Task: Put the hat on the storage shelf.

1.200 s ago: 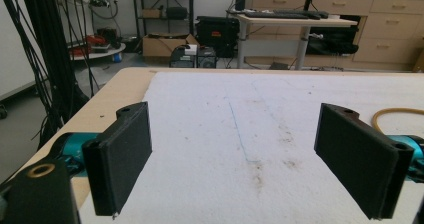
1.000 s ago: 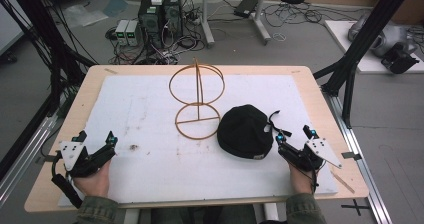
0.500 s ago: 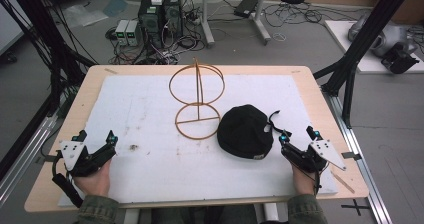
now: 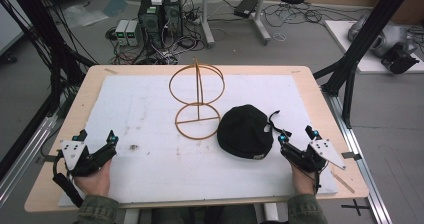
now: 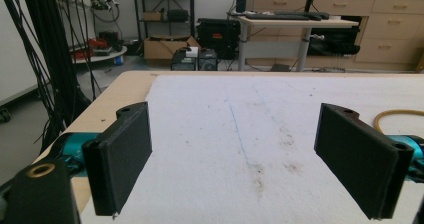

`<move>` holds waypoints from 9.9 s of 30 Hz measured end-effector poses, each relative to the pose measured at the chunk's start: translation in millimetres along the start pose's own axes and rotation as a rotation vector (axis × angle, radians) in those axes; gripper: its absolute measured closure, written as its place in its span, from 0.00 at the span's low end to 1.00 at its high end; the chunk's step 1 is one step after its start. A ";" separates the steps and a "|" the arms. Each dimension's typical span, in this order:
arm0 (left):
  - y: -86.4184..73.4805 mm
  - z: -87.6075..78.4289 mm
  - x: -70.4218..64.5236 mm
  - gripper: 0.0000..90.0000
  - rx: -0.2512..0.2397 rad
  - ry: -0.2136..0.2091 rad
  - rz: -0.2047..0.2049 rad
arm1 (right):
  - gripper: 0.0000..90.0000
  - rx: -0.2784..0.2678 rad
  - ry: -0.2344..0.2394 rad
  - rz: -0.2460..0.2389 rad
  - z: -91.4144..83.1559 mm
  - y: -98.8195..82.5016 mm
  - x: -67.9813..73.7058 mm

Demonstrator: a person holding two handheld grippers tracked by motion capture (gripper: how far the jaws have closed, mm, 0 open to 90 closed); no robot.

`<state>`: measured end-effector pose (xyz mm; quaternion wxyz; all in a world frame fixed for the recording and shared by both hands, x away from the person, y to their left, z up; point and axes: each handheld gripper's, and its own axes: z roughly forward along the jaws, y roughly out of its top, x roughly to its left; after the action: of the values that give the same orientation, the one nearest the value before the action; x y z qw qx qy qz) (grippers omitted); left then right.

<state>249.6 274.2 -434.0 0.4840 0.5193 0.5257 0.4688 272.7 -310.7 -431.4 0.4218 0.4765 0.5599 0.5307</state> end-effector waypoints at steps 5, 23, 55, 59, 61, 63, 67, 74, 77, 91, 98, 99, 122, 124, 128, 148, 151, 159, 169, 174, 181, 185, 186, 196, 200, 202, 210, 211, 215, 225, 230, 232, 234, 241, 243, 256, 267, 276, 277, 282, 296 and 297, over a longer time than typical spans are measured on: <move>-0.3 0.9 -0.7 0.17 0.008 -0.007 0.005 | 0.15 -0.004 0.026 0.000 2.7 2.3 6.9; -0.5 0.3 1.2 0.18 0.012 -0.008 0.009 | 0.14 0.012 0.153 -0.024 13.5 6.7 30.6; -1.4 -0.7 3.6 0.18 0.013 -0.009 0.000 | 0.14 0.105 0.291 -0.102 37.5 -0.2 67.3; -1.7 -0.4 3.9 0.18 0.017 -0.008 -0.003 | 0.16 0.115 0.297 -0.099 38.7 -0.7 69.4; -1.7 -0.5 4.1 0.18 0.021 -0.008 -0.002 | 0.17 0.122 0.289 -0.091 39.2 -1.1 69.3; -1.8 -0.3 4.0 0.18 0.022 -0.008 -0.006 | 0.23 0.128 0.293 -0.089 39.8 -1.2 69.5; -1.8 -0.4 3.9 0.18 0.023 -0.009 -0.003 | 0.33 0.130 0.297 -0.106 39.6 -1.5 71.6; -2.1 -0.5 4.2 0.18 0.024 -0.007 -0.003 | 0.57 0.173 0.330 -0.098 40.8 0.3 73.3; -2.2 -0.2 4.1 0.18 0.024 -0.008 -0.005 | 0.68 0.189 0.330 -0.110 41.3 1.8 75.2; -1.7 -1.0 4.5 0.18 0.022 -0.006 -0.003 | 0.98 0.226 0.288 -0.131 39.8 7.2 78.8; -1.7 -0.4 4.1 0.18 0.026 -0.001 -0.003 | 0.97 0.204 0.267 -0.115 36.7 9.4 79.2; -1.7 -0.4 4.1 0.18 0.025 -0.001 -0.003 | 0.97 0.197 0.264 -0.117 36.1 10.2 78.7; -2.3 2.4 2.0 0.18 0.036 -0.016 0.005 | 0.98 -0.015 0.272 -0.039 21.2 37.5 64.2; -2.3 2.2 2.1 0.18 0.034 -0.016 0.002 | 0.98 -0.044 0.269 -0.030 18.8 40.2 64.3; -2.0 1.8 1.7 0.18 0.036 -0.018 0.006 | 0.98 -0.066 0.266 -0.031 17.3 43.4 64.4; 0.1 -1.7 8.8 0.18 0.024 0.004 -0.018 | 0.98 -0.227 0.272 -0.022 8.4 71.5 56.4; -0.7 -1.5 10.1 0.18 0.027 0.003 -0.025 | 0.98 -0.256 0.280 -0.002 9.5 78.9 53.3; -2.2 -1.3 9.5 0.18 0.030 0.001 -0.034 | 0.98 -0.317 0.286 0.008 14.8 102.6 54.5; -2.4 -0.9 4.6 0.19 0.033 -0.021 -0.025 | 0.97 -0.308 0.328 -0.010 36.0 131.0 68.6; -4.6 -0.6 1.9 0.19 0.030 -0.049 -0.029 | 0.97 -0.312 0.376 0.009 49.7 142.7 85.6; -4.5 -1.9 1.8 0.19 0.026 -0.046 -0.033 | 0.97 -0.321 0.409 0.016 63.8 154.8 106.5; -4.7 -2.6 3.8 0.19 0.025 -0.042 -0.037 | 0.97 -0.319 0.434 -0.001 71.9 161.5 121.6; -4.7 -2.6 4.3 0.19 0.026 -0.041 -0.034 | 0.97 -0.320 0.444 -0.006 74.9 163.4 127.0; -5.0 -4.4 10.3 0.19 0.022 -0.029 -0.049 | 0.97 -0.305 0.507 -0.010 97.1 167.6 158.4; -5.2 -5.3 12.0 0.19 0.027 -0.022 -0.046 | 0.97 -0.299 0.533 -0.003 103.0 168.0 165.9; -5.3 -5.7 11.9 0.19 0.029 -0.022 -0.046 | 0.97 -0.287 0.541 -0.009 105.3 166.7 168.8; -5.4 -6.0 11.7 0.19 0.028 -0.028 -0.052 | 0.97 -0.265 0.561 -0.021 110.2 161.8 173.7; -5.4 -6.0 11.7 0.19 0.028 -0.027 -0.052 | 0.97 -0.258 0.562 -0.021 110.9 160.8 173.9; -5.4 -5.9 11.5 0.19 0.030 -0.024 -0.049 | 0.98 -0.247 0.569 -0.022 112.4 158.2 174.7; -6.4 -4.4 12.5 0.19 0.037 -0.020 -0.045 | 0.97 -0.207 0.591 -0.048 116.4 154.1 176.2; -6.7 -2.3 10.8 0.20 0.048 -0.028 -0.043 | 0.98 -0.177 0.605 -0.080 117.0 152.7 179.3; -6.7 -1.8 10.6 0.20 0.052 -0.030 -0.041 | 0.97 -0.164 0.609 -0.099 117.3 151.8 180.4; -6.8 -1.4 10.1 0.20 0.049 -0.029 -0.039 | 0.97 -0.156 0.612 -0.101 117.5 150.8 181.1; -6.6 -0.4 8.3 0.20 0.051 -0.034 -0.037 | 0.97 -0.121 0.609 -0.103 117.9 146.7 180.5; -6.8 -0.1 7.8 0.20 0.054 -0.035 -0.040 | 0.97 -0.120 0.602 -0.099 117.9 145.1 179.1; -7.1 1.9 6.6 0.20 0.058 -0.037 -0.038 | 0.88 -0.090 0.619 -0.046 121.9 138.9 173.7; -7.2 2.2 7.5 0.20 0.059 -0.042 -0.055 | 0.69 -0.095 0.626 -0.058 120.6 139.6 173.8; -7.4 2.1 9.1 0.20 0.049 -0.035 -0.075 | 0.41 -0.099 0.617 -0.051 119.5 139.6 176.7; -7.3 1.9 9.2 0.20 0.055 -0.036 -0.071 | 0.35 -0.097 0.610 -0.048 119.7 139.6 176.2; -7.3 2.1 9.2 0.20 0.050 -0.033 -0.073 | 0.13 -0.085 0.539 -0.028 122.6 138.3 173.3; -6.8 2.0 7.9 0.19 0.047 -0.023 -0.064 | 0.12 -0.076 0.486 -0.042 107.5 137.2 153.3; -6.8 2.2 7.4 0.19 0.046 -0.025 -0.064 | 0.12 -0.079 0.476 -0.044 105.1 135.9 150.6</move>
<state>251.2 281.5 -441.1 0.4933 0.5191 0.5467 0.4340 358.5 -145.1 -299.5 0.3079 0.3089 0.6325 0.6401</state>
